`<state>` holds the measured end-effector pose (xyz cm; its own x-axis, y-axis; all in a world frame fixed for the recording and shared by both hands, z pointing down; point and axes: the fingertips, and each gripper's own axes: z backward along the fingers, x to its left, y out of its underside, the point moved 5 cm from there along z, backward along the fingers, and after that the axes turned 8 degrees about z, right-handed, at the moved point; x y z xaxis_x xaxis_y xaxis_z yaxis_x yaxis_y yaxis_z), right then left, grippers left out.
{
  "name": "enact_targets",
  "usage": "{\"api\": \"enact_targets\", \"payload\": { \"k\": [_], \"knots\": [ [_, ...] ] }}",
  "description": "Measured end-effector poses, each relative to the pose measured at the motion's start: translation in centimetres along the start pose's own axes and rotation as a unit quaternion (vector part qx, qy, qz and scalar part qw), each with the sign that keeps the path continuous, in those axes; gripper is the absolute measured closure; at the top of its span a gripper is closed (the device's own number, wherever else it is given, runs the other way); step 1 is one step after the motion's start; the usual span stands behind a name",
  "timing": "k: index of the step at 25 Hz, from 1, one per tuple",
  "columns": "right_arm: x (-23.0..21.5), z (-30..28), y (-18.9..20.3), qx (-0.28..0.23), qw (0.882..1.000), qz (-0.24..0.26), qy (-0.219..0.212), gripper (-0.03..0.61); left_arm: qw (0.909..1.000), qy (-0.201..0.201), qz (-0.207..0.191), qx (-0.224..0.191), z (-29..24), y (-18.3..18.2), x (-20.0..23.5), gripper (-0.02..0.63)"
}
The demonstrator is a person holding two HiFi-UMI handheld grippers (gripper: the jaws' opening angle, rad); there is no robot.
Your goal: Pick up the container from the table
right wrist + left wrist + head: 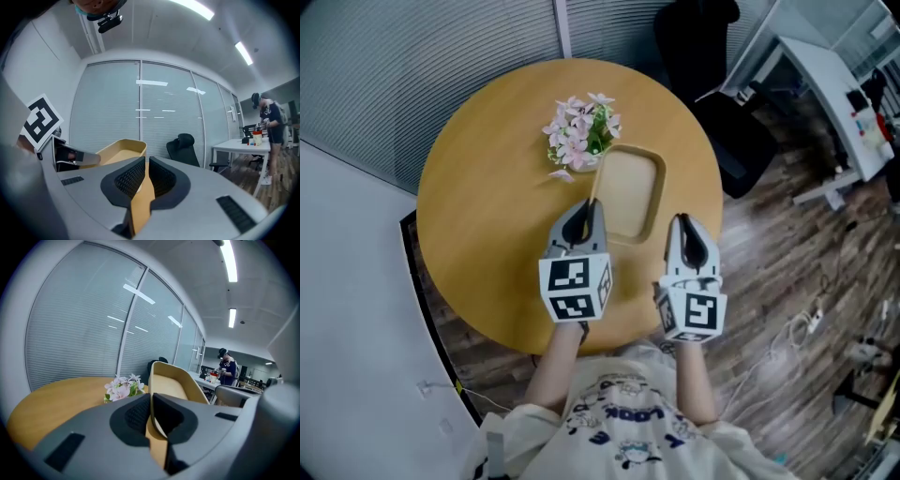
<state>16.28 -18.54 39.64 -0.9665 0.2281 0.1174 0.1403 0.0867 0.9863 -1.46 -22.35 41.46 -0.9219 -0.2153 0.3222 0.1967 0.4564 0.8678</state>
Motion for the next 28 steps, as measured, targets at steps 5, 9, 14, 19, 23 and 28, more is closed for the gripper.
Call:
{"api": "enact_targets", "payload": {
  "k": [5,9,14,19,23,28],
  "knots": [
    [0.8,1.2,-2.8,-0.031,1.000,0.004,0.003,0.552,0.9994,0.005,-0.004,-0.035,2.7,-2.3,-0.3,0.598],
    [0.5,1.9,-4.5,-0.048,0.998,0.018,0.021,0.552,0.9982,0.011,-0.009,-0.058,4.4,-3.6,-0.6,0.598],
    [0.7,2.5,-6.3,-0.066,0.997,0.021,0.029,0.552,0.9966,0.019,-0.009,-0.080,5.9,-4.8,-0.9,0.598],
    [0.7,2.8,-7.5,-0.079,0.996,0.022,0.038,0.551,0.9952,0.024,-0.013,-0.094,6.8,-5.7,-0.8,0.598],
    [0.8,2.8,-7.8,-0.079,0.996,0.022,0.043,0.552,0.9944,0.025,-0.011,-0.103,7.2,-6.1,-0.6,0.598],
    [0.8,2.8,-7.6,-0.079,0.996,0.015,0.040,0.552,0.9940,0.025,-0.010,-0.106,7.6,-6.3,-0.4,0.598]
  ]
}}
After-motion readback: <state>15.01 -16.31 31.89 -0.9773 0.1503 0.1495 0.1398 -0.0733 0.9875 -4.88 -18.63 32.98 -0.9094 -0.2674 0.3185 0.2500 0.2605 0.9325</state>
